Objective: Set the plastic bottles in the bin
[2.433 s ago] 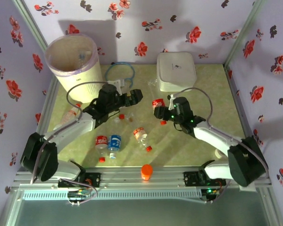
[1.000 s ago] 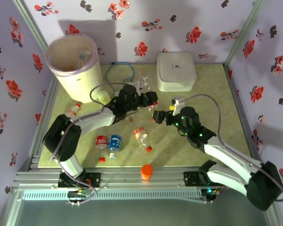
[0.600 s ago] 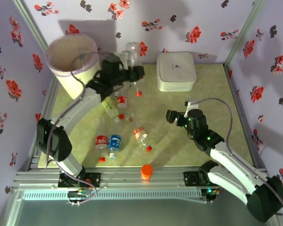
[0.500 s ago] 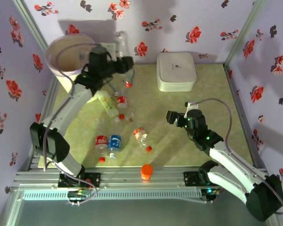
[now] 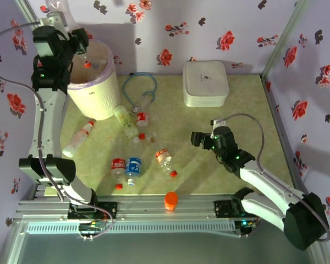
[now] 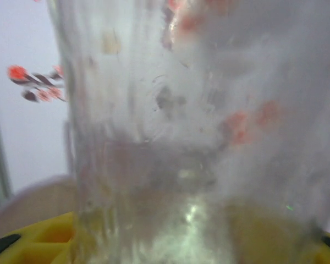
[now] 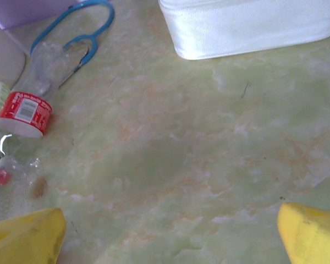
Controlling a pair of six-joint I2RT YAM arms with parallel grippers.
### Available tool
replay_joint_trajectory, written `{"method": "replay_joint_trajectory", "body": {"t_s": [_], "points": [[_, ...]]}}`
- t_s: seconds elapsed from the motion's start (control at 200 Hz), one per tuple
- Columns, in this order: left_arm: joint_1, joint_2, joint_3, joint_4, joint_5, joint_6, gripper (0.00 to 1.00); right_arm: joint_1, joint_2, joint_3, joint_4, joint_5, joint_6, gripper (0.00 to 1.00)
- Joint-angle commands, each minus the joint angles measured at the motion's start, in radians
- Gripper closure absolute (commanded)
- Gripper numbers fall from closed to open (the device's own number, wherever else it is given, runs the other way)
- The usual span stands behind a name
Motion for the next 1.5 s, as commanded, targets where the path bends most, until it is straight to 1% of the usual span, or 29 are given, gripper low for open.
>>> {"method": "replay_joint_trajectory", "body": {"t_s": [0.0,0.11,0.23,0.35,0.39,0.53,0.735,0.91,0.98,1.035,1.16,1.295,1.325,1.38,1.46,1.49], "points": [[0.018,0.118,0.115,-0.126,-0.058,0.111,1.00,-0.008,0.004,0.025,0.026,-0.021,-0.025,0.01],[0.038,0.262,0.278,-0.261,-0.116,0.163,1.00,-0.008,0.005,0.023,0.024,-0.014,-0.027,0.01],[0.059,0.413,0.468,-0.407,-0.129,0.170,1.00,-0.008,0.013,0.020,0.015,-0.022,-0.025,0.01],[0.067,0.512,0.564,-0.503,-0.139,0.214,1.00,-0.008,0.006,0.012,0.009,-0.017,-0.025,0.01],[0.071,0.527,0.563,-0.519,-0.141,0.244,1.00,-0.008,0.006,0.009,0.010,-0.014,-0.026,0.01],[0.084,0.542,0.487,-0.541,-0.119,0.267,1.00,-0.008,0.023,0.003,0.027,-0.013,-0.024,0.01],[0.114,0.565,0.367,-0.584,-0.006,0.250,1.00,-0.008,0.039,0.001,0.032,-0.017,-0.019,0.01],[0.121,0.627,0.350,-0.607,0.076,0.230,0.99,-0.010,0.042,0.006,0.029,-0.014,-0.021,0.01],[0.120,0.652,0.341,-0.608,0.098,0.227,0.91,-0.009,0.049,0.009,0.032,-0.014,-0.018,0.01],[0.117,0.669,0.329,-0.604,0.105,0.229,0.81,-0.010,0.053,0.011,0.034,-0.015,-0.016,0.01],[0.107,0.698,0.291,-0.584,0.105,0.243,0.68,-0.009,0.064,0.017,0.036,-0.018,-0.015,0.01],[0.095,0.703,0.234,-0.555,0.104,0.249,0.37,-0.008,0.081,0.029,0.039,-0.021,-0.018,0.01],[0.092,0.703,0.227,-0.523,0.104,0.252,0.29,-0.010,0.086,0.033,0.042,-0.025,-0.018,0.01],[0.087,0.703,0.217,-0.515,0.105,0.256,0.16,-0.010,0.098,0.039,0.046,-0.030,-0.018,0.01],[0.077,0.693,0.216,-0.509,0.103,0.269,0.02,-0.010,0.114,0.050,0.045,-0.039,-0.018,0.01],[0.074,0.686,0.216,-0.508,0.101,0.272,0.00,-0.010,0.119,0.055,0.044,-0.045,-0.018,0.01]]}}
